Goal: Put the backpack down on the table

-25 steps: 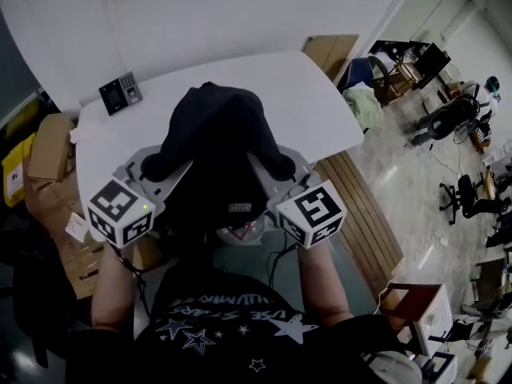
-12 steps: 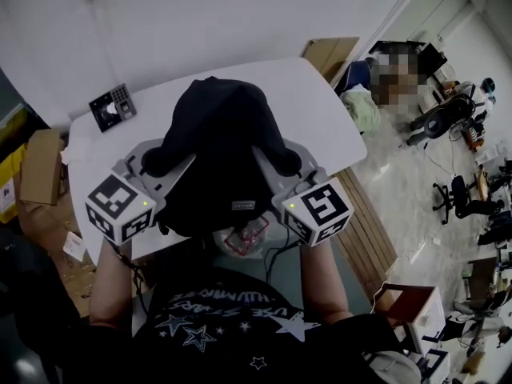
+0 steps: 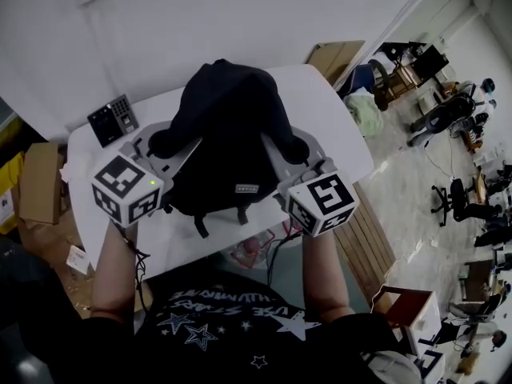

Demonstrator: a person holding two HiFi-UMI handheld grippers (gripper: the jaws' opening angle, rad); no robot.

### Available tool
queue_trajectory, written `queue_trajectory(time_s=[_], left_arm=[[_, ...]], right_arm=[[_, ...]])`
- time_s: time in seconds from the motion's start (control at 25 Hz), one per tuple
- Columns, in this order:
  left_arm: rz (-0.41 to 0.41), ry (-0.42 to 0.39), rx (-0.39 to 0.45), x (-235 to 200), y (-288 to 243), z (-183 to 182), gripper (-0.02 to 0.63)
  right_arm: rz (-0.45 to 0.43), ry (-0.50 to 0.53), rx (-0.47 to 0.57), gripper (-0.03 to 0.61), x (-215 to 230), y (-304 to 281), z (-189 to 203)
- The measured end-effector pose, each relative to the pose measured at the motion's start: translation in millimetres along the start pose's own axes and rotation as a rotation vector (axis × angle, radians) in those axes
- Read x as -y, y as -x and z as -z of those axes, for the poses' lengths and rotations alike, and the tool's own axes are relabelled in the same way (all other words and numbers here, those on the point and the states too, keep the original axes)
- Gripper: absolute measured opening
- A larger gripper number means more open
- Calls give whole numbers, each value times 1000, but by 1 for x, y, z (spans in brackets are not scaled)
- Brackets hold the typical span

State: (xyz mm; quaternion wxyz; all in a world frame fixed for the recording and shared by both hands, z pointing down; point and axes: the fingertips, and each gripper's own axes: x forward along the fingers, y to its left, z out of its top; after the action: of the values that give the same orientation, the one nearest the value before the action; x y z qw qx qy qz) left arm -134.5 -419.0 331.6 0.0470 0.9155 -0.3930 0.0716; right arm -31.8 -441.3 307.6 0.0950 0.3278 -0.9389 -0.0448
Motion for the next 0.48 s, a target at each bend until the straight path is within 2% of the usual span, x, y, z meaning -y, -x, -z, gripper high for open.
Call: queue_trajectory(time_s=[0.48], left_arm=[[19,42,-12,-63,-12,20,55]], right_arm=[[-4,10,-16,15,9,-63,5]])
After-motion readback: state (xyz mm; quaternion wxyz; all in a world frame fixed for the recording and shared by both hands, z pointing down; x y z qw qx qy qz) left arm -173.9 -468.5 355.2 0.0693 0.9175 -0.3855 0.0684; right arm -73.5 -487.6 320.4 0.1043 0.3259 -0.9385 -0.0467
